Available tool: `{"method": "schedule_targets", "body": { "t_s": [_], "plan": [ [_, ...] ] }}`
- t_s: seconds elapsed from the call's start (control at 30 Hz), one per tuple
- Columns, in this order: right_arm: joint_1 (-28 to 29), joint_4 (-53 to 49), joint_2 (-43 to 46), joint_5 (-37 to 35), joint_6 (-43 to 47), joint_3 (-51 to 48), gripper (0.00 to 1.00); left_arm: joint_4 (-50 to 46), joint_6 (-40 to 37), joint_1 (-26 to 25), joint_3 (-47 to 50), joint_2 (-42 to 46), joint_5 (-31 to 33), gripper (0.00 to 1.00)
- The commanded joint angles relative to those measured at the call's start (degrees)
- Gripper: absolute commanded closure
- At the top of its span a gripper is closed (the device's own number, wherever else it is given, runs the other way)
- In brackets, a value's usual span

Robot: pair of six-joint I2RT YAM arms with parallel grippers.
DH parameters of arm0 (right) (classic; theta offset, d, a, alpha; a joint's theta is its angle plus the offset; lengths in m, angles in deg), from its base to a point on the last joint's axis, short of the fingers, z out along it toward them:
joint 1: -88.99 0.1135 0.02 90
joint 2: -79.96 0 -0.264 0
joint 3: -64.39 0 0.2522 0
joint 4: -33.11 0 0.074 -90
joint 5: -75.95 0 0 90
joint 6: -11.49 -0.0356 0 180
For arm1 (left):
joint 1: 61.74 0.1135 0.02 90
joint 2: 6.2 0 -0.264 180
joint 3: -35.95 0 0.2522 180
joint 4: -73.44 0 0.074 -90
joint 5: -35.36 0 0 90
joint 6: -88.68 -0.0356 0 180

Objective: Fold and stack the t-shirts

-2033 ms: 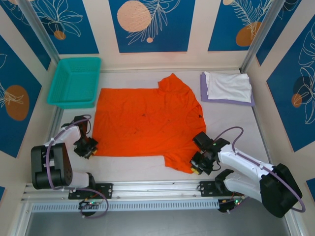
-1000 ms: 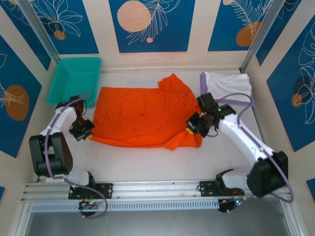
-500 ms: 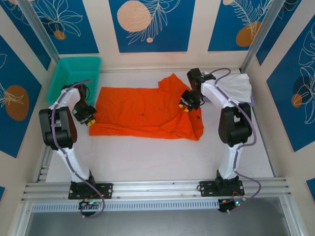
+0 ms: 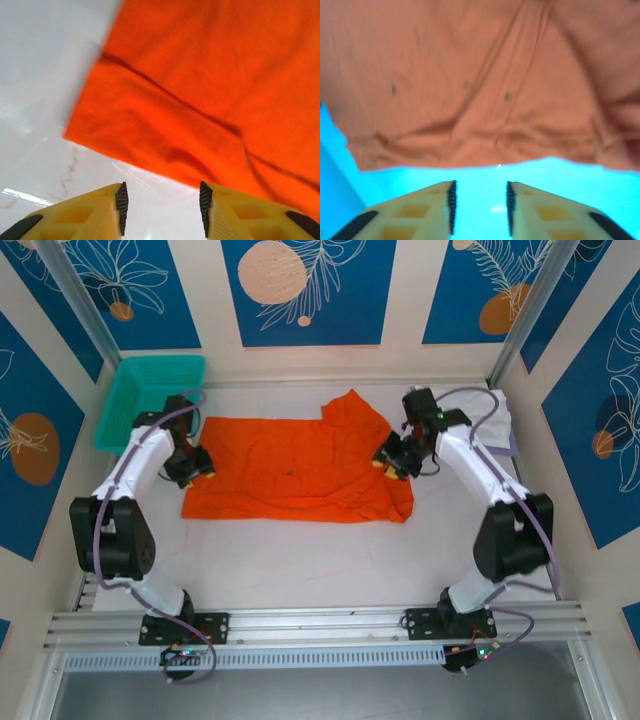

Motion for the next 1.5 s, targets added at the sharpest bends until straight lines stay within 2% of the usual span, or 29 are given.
{"method": "schedule_targets", "body": {
  "t_s": [0.0,0.07,0.13,0.23,0.47,0.67,0.87,0.93,1.1,1.23,1.33,1.47],
  "plan": [
    [3.69,4.98,0.6,6.56,-1.16,-8.03,0.71,3.63,-1.42,-2.77,6.77,-0.84,-4.37,0.57],
    [4.85,5.68,-0.42,5.42,-1.67,-10.21,0.72,6.36,-1.38,-2.98,8.79,-2.12,-4.91,0.58],
    [4.69,5.26,-2.65,4.34,-1.9,-11.27,0.74,7.26,-1.55,-2.84,9.26,-4.44,-2.66,0.58],
    [3.53,3.99,-5.96,1.17,-0.14,-11.8,0.75,7.43,-2.44,-2.63,9.15,-9.12,3.53,0.58],
    [-4.0,0.31,-12.79,-5.4,2.86,-9.66,0.75,8.57,-3.19,0.82,11.05,-14.29,11.27,0.57],
    [-7.59,-3.16,-14.83,-10.28,3.06,-7.84,0.71,6.66,-3.36,1.89,10.73,-15.96,17.27,0.57],
    [-9.01,-0.5,-7.73,-11.04,2.55,-10.37,0.68,6.27,-3.46,2.23,10.21,-12.43,12.53,0.52],
    [-8.2,2.74,-3.27,-7.39,2.48,-12.77,0.65,5.47,-3.64,2.14,9.71,-10.58,10.64,0.49],
    [-2.05,8.23,4.34,1.66,1.27,-19.73,0.56,4.99,-3.78,2.09,9.49,-5.73,5.53,0.44],
    [2.66,8.71,3.96,0.58,0.03,-22.51,0.54,6.29,-3.67,2.07,9.85,-5.54,1.59,0.43],
    [3.8,11.45,1.74,0.49,-1.55,-23.98,0.56,8.35,-3.84,2.04,10.3,-7.22,-0.91,0.44],
    [3.15,10.96,-4.61,-1.65,-2.49,-22.49,0.61,8.78,-4.26,2.09,10.64,-11.1,4.47,0.45]
  ]
}}
